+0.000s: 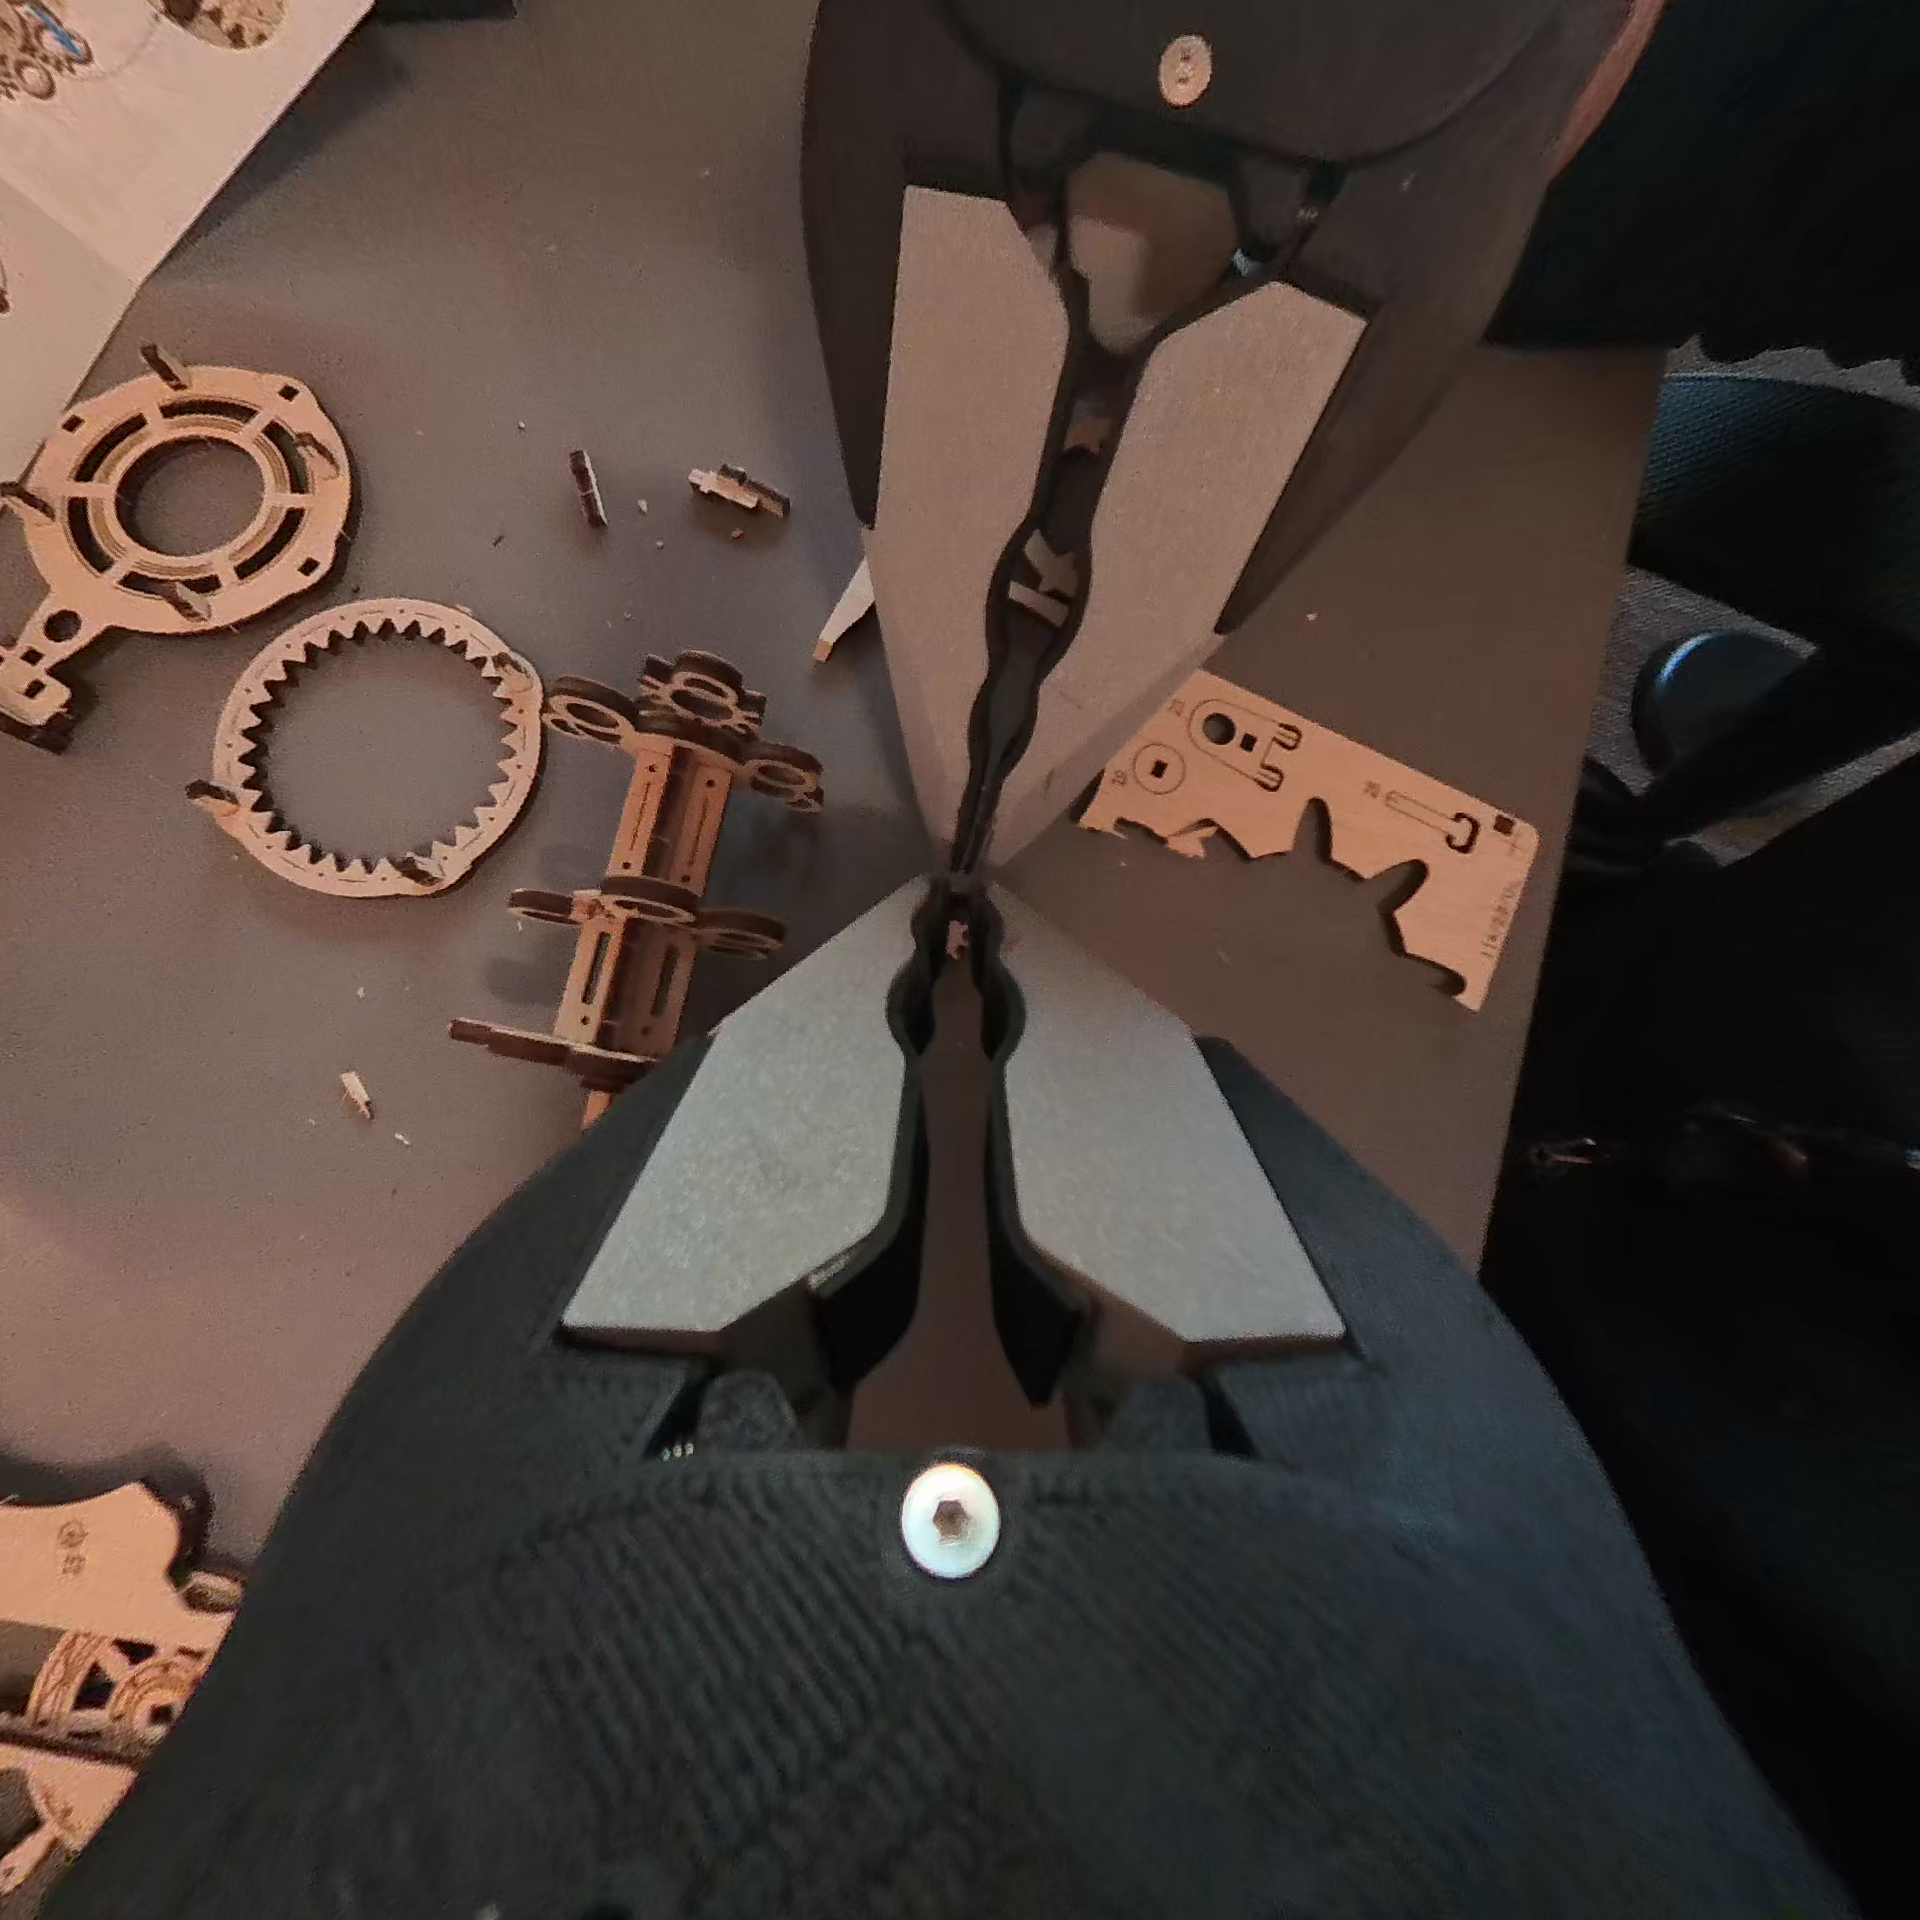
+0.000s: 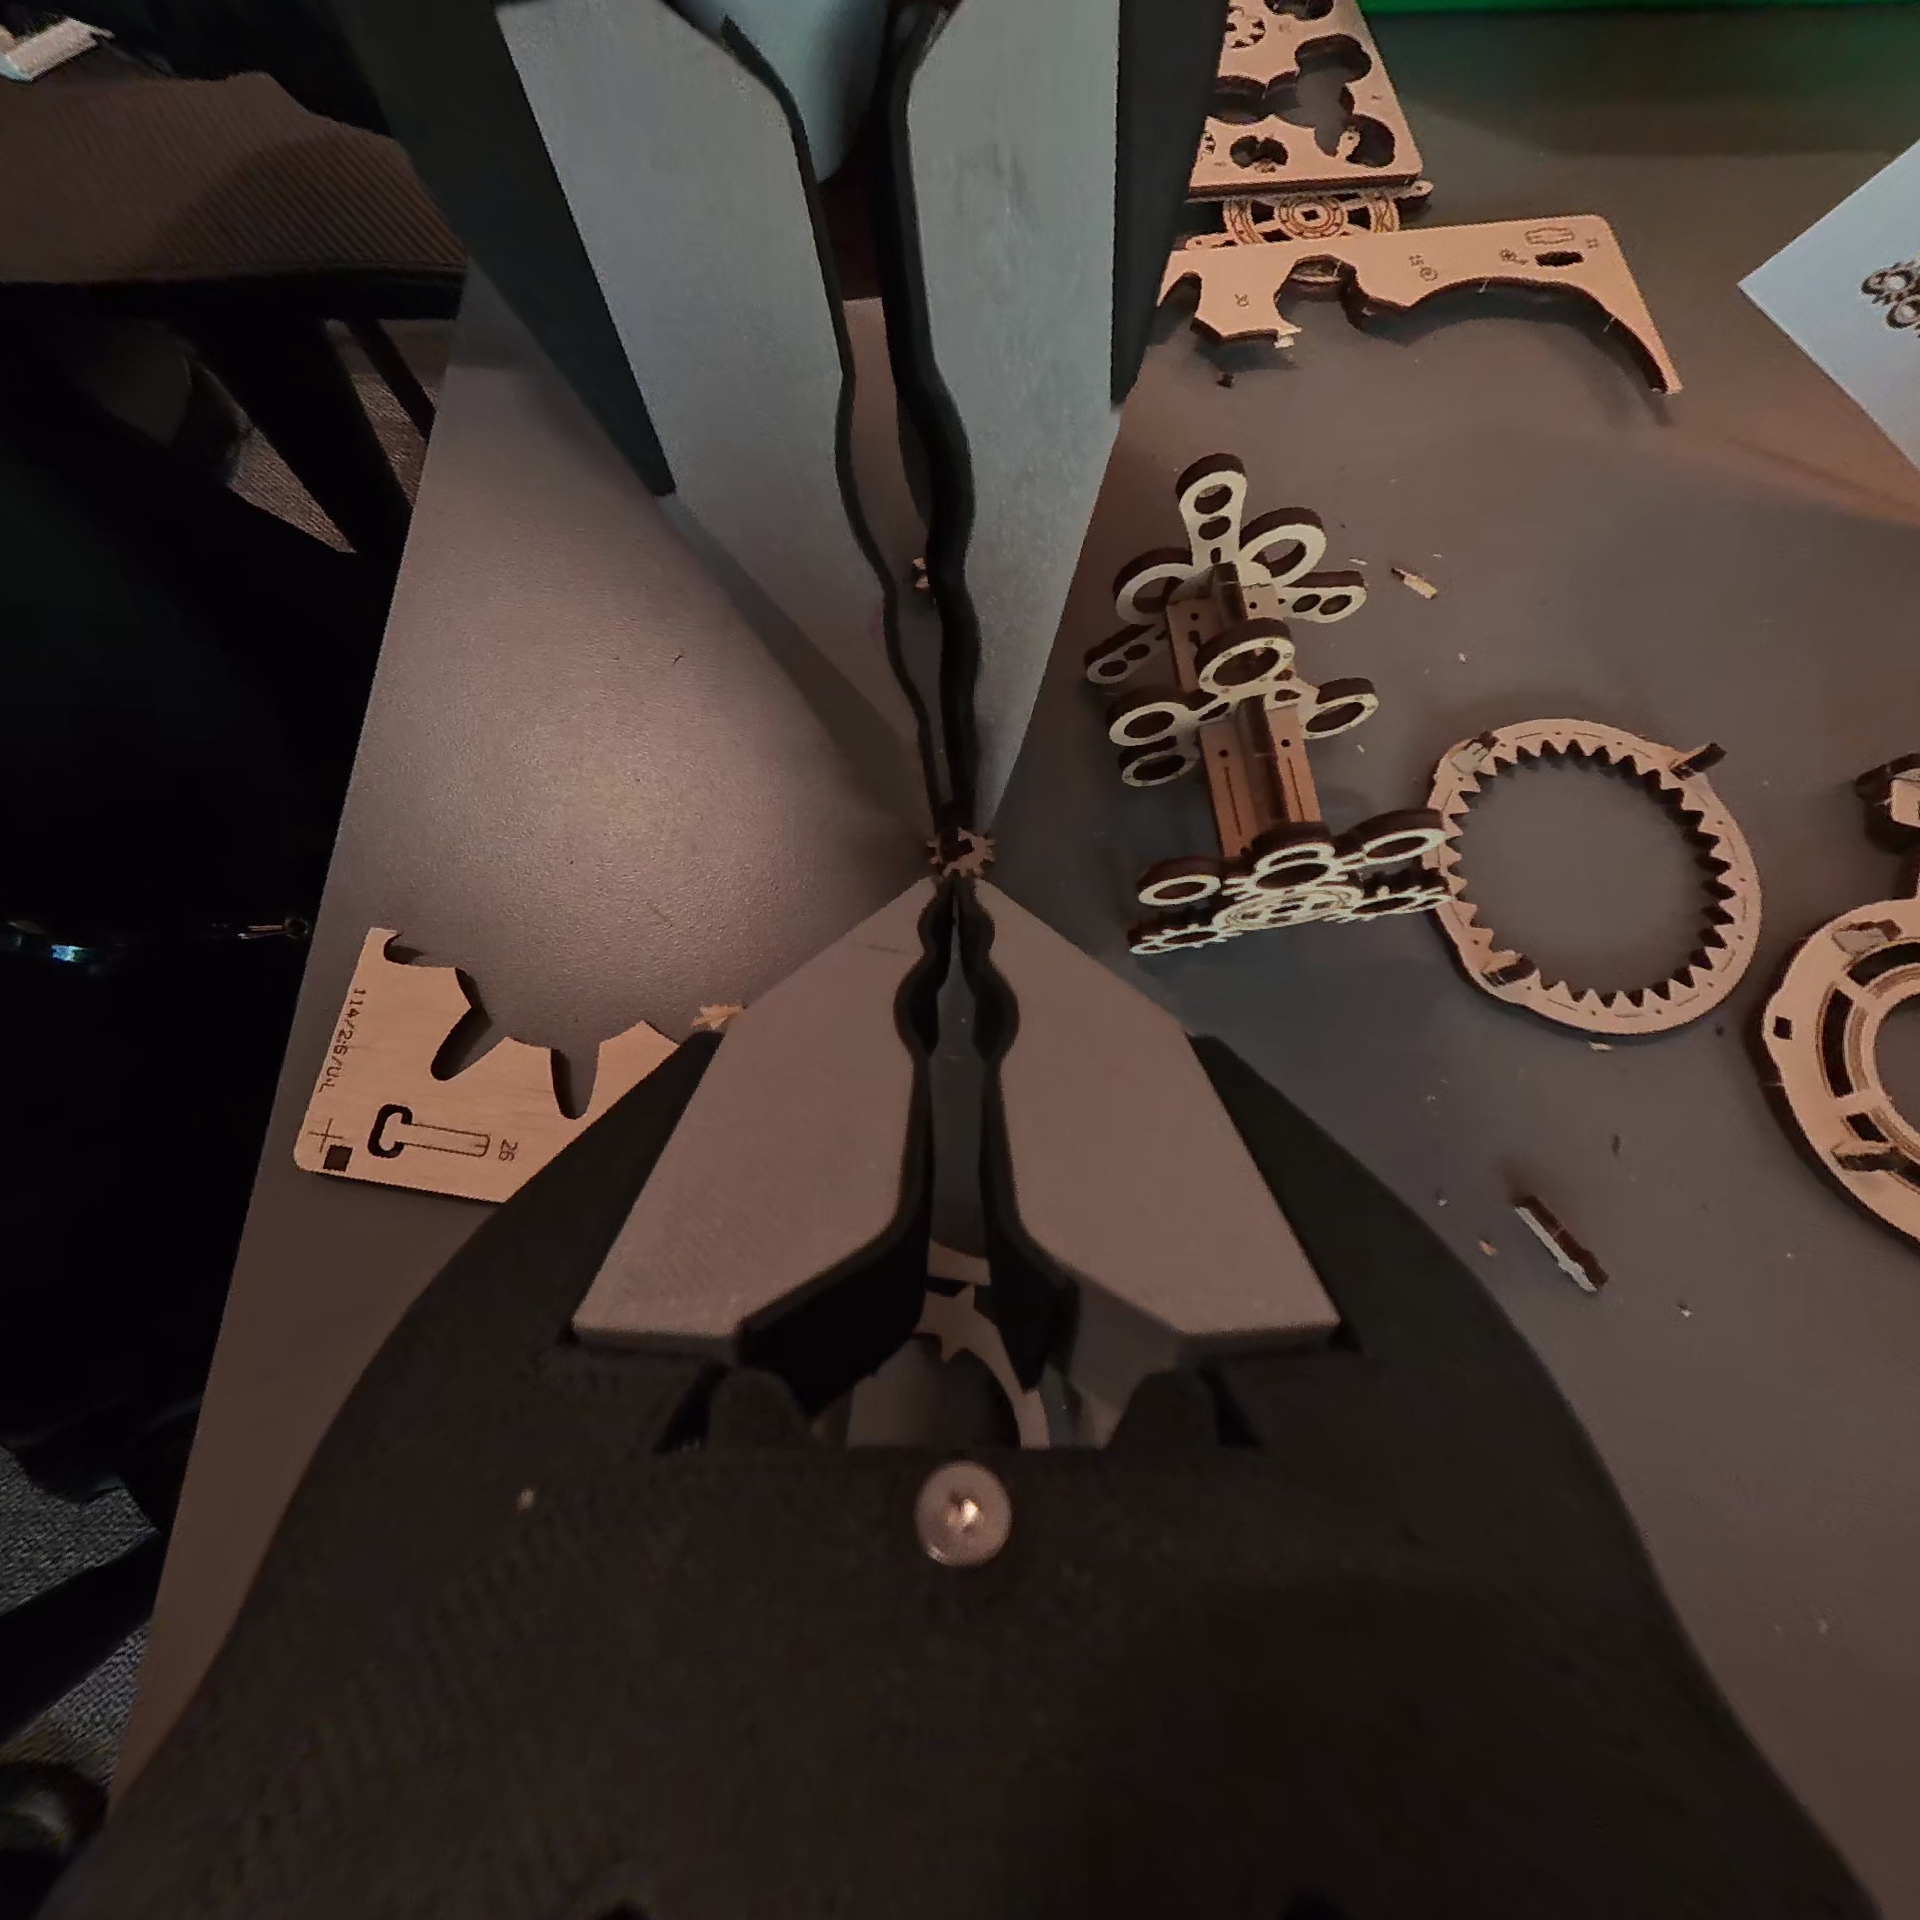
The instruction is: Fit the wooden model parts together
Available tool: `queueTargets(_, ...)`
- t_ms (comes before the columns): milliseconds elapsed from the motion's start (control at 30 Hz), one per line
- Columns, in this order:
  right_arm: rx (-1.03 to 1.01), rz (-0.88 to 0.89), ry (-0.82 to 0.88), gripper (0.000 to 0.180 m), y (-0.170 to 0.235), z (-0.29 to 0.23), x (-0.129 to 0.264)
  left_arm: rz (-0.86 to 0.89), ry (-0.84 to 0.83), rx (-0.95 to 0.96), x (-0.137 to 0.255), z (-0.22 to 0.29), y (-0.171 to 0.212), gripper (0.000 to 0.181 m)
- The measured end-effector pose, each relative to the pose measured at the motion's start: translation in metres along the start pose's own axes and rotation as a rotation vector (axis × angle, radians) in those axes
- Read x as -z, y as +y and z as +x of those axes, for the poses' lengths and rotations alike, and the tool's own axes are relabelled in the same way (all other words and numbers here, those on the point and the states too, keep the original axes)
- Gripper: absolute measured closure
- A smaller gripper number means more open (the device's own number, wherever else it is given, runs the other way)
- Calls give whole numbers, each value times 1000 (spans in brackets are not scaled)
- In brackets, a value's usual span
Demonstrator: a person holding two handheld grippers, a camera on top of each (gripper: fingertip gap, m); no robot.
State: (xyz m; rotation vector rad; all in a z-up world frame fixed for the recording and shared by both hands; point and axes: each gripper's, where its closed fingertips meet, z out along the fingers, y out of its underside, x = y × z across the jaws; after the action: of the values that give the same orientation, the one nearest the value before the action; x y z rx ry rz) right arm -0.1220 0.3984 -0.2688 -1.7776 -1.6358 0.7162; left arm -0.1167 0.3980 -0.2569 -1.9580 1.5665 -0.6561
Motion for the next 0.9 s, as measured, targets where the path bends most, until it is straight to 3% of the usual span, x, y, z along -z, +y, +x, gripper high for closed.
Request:
queueTargets(33,0,2,3,180,0,1,0,-4,-11,-5,1,-2,0,179)
queueTargets(300,-18,79,-9,173,-12,3,5,-23,-15,-48,2,-1,-4,180)
queueTargets(700,-30,117,-56,179,-14,0,7,12,51,-19,7,0,-10,180)
queueTargets(900,-68,129,-67,179,-11,4,9,-29,30,-47,4,-2,10,175)
